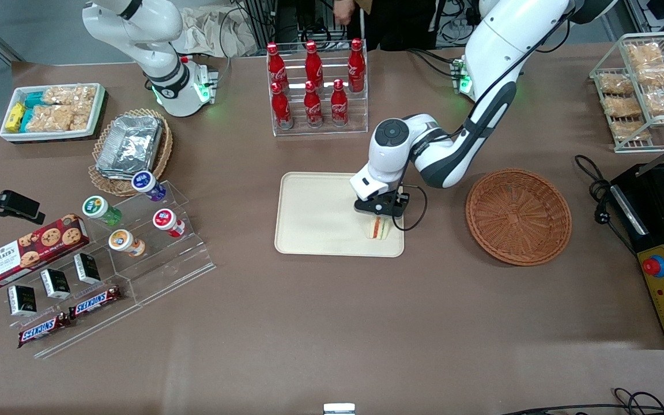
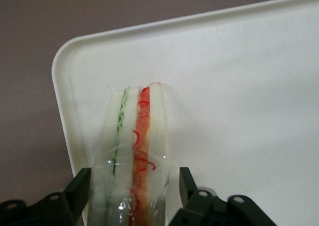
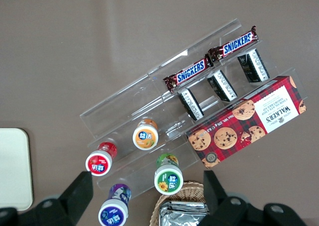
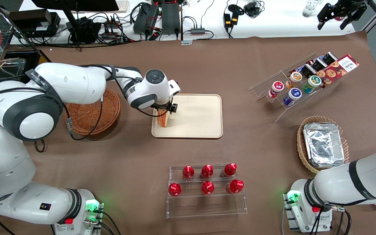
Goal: Place sandwich from basket to tray
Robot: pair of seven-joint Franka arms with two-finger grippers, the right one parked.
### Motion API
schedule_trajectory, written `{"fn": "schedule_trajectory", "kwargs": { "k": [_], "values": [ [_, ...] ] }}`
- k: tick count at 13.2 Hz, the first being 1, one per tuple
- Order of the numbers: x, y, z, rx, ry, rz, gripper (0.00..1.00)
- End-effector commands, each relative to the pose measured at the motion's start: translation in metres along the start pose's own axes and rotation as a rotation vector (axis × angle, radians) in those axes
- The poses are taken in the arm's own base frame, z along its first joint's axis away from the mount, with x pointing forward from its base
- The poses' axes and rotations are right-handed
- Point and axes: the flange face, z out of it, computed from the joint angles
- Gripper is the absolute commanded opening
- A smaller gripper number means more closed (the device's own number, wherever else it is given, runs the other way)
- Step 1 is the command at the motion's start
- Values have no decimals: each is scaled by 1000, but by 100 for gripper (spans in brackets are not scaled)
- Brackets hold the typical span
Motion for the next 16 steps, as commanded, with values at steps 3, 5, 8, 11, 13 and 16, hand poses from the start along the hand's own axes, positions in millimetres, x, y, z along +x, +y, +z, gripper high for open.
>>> {"fn": "schedule_trajectory", "kwargs": {
  "k": [3, 5, 8, 11, 13, 16],
  "values": [
    [62, 4, -105, 58, -21, -166, 100],
    [89, -5, -177, 85, -47, -252, 100],
    [96, -33, -278, 97, -20, -344, 100],
    [96, -122, -349, 74, -4, -492, 100],
    [90, -195, -387, 8, -44, -413, 100],
    [61, -303, -423, -42, -122, -201, 100]
  ]
}}
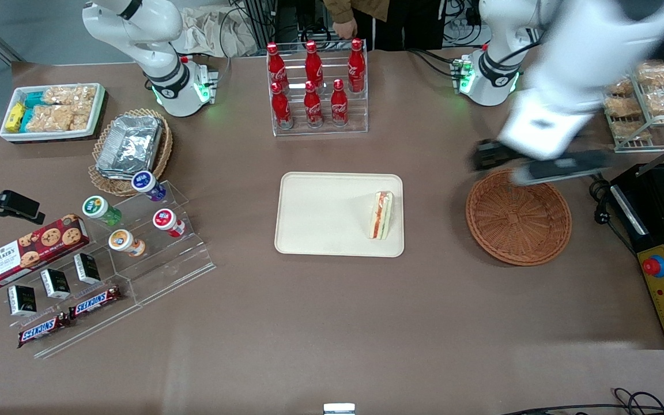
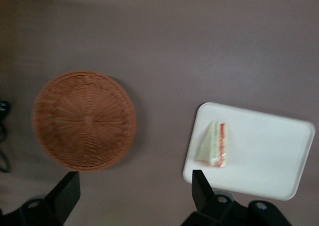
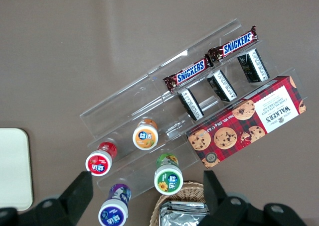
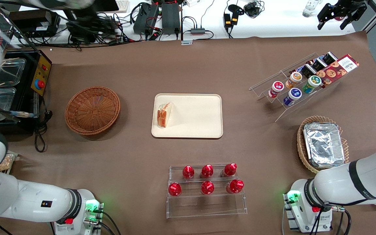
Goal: Place sandwich from basket to tray
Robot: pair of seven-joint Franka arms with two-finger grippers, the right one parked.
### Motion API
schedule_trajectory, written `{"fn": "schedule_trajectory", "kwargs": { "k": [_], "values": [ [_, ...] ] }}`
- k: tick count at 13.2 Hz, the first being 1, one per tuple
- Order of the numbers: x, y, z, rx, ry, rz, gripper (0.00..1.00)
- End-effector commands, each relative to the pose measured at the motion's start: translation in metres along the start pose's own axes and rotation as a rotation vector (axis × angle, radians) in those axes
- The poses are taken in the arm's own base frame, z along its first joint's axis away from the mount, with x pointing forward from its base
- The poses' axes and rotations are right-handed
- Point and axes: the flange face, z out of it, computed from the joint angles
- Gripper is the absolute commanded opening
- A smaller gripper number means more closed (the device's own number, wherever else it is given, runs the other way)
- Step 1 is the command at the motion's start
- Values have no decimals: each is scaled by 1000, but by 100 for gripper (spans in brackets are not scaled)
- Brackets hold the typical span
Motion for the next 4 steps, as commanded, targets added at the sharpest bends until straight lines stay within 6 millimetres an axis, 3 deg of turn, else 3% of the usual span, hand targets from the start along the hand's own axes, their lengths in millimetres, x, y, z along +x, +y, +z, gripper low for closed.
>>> {"fn": "schedule_trajectory", "kwargs": {
  "k": [1, 4],
  "values": [
    [-9, -59, -18, -20, -41, 163, 100],
    [-1, -84, -27, -16, -23, 197, 100]
  ]
}}
